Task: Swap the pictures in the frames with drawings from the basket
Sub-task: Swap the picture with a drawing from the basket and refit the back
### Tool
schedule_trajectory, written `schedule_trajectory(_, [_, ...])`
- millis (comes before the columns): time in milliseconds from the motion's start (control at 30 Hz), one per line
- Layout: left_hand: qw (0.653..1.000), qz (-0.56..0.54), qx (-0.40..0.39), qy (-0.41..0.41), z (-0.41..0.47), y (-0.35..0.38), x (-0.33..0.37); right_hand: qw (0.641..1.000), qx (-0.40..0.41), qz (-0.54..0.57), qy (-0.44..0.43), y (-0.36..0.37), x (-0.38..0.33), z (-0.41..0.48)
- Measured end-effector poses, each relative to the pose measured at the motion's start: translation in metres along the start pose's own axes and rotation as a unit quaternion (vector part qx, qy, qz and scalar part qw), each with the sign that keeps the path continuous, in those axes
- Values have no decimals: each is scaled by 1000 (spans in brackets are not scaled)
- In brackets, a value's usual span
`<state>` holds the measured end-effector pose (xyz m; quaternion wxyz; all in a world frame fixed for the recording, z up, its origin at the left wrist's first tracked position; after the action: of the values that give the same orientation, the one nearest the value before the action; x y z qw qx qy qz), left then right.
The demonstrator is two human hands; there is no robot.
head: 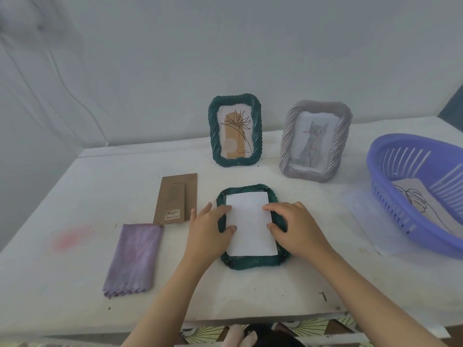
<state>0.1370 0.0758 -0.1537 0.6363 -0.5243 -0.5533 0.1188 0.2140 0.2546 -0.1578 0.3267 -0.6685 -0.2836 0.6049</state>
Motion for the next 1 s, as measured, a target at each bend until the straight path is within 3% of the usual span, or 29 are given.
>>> schedule_trajectory(1000, [999,-27,-29,30,0,6,-5,999,4,-38,-7,2,3,4])
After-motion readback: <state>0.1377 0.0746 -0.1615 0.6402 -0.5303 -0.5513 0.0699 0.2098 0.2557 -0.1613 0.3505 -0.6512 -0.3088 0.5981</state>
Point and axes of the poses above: each hand's wrist, its own z-axis towards the middle knuckle, its own y-axis out of the palm, x = y × z, the point moved 2 cm from there along z, towards the middle knuckle, and after that the axes turned 14 degrees about -x, right-handed, at the moved point
